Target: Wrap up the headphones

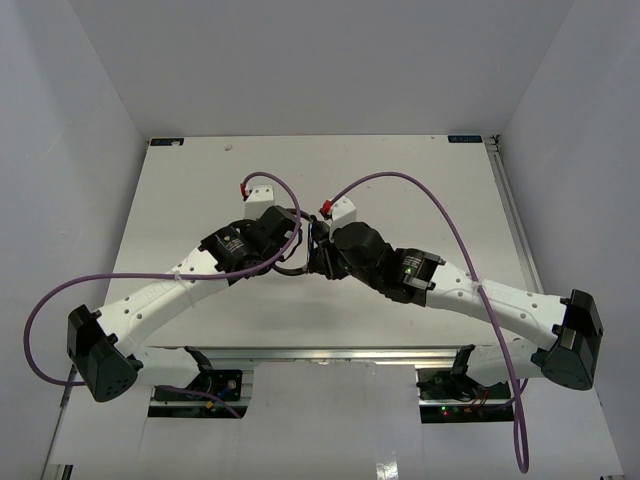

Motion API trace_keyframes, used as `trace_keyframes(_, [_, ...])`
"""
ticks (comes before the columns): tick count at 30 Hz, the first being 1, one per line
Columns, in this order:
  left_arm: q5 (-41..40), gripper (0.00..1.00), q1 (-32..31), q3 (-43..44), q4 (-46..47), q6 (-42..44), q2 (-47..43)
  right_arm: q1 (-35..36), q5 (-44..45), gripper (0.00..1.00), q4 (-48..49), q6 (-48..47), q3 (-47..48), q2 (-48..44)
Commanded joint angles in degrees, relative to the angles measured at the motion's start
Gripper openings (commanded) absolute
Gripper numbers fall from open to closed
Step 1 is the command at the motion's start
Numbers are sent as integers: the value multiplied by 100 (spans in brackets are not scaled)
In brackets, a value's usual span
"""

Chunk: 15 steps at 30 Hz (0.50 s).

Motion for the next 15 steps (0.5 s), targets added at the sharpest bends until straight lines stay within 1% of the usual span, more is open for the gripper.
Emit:
trace_keyframes(1, [-122,0,4,170,51,-30,-173,89,391,35,-41,133,6,-89])
trace_keyframes(9, [-122,0,4,195,42,-39,-182,252,734,35,-231,227,67,-98])
trace_keyframes(12, [-113,0,2,213,51,-57,-191,262,798,28,-291,254,111,-81])
trace_keyframes(15, [-92,0,4,210,88,-68,-166,310,783,19,-297,272,217,41])
